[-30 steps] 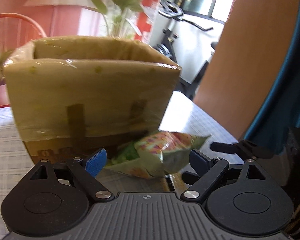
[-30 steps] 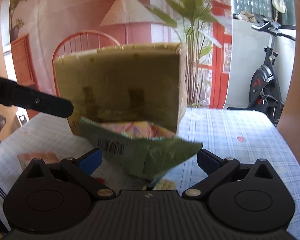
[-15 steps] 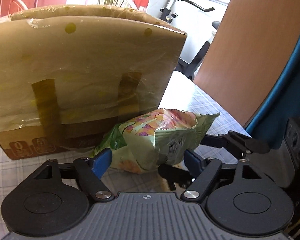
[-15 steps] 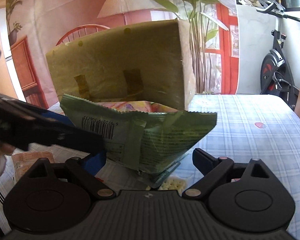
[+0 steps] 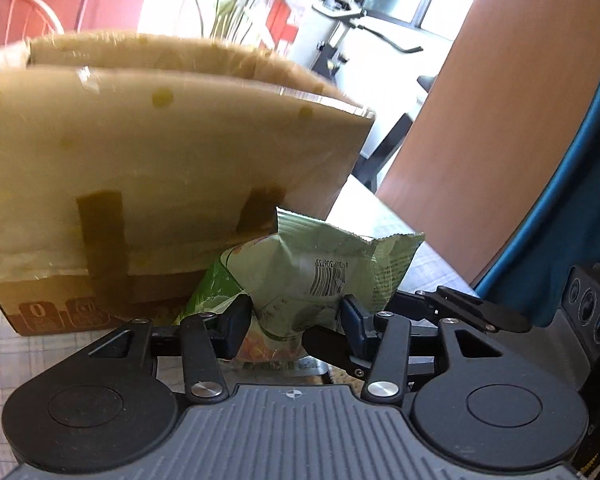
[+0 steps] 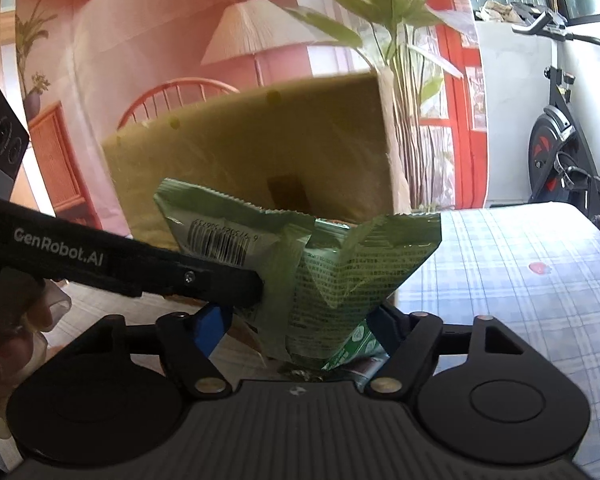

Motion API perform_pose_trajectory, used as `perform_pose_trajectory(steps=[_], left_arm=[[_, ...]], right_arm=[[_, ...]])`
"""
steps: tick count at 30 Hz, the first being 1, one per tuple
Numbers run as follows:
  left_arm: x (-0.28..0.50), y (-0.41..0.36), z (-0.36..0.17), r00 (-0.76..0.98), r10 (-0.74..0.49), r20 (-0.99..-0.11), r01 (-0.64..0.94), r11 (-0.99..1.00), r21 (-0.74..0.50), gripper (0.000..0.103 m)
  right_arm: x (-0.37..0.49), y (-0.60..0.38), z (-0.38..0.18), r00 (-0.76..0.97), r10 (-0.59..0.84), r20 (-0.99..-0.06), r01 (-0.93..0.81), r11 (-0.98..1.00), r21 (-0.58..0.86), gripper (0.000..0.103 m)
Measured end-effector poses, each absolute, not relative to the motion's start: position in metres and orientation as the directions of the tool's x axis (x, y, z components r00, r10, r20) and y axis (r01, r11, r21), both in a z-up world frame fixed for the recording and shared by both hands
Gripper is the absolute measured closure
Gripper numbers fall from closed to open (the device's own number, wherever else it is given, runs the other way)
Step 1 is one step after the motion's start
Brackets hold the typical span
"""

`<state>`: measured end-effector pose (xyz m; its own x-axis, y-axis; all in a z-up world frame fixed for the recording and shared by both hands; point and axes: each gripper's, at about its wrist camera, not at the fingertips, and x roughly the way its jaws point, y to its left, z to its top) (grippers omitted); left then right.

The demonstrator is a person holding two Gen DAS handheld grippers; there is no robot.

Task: Organize snacks
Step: 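Lift the green chip bag with both tools and carry it over the box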

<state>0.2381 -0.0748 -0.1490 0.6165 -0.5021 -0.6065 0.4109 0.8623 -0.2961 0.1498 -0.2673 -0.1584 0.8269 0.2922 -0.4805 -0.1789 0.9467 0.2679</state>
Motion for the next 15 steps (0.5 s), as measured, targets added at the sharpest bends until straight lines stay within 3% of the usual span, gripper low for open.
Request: perform_pose_trajectory(steps=[15], left_arm=[[0.19, -0.042, -0.097, 0.69, -0.535, -0.488, 0.424, 0.845, -0.327, 0.05]], right_arm=[[0.128, -0.242, -0.095, 0.869, 0.327, -0.371, -0.275, 0.943, 0.186, 0.03]])
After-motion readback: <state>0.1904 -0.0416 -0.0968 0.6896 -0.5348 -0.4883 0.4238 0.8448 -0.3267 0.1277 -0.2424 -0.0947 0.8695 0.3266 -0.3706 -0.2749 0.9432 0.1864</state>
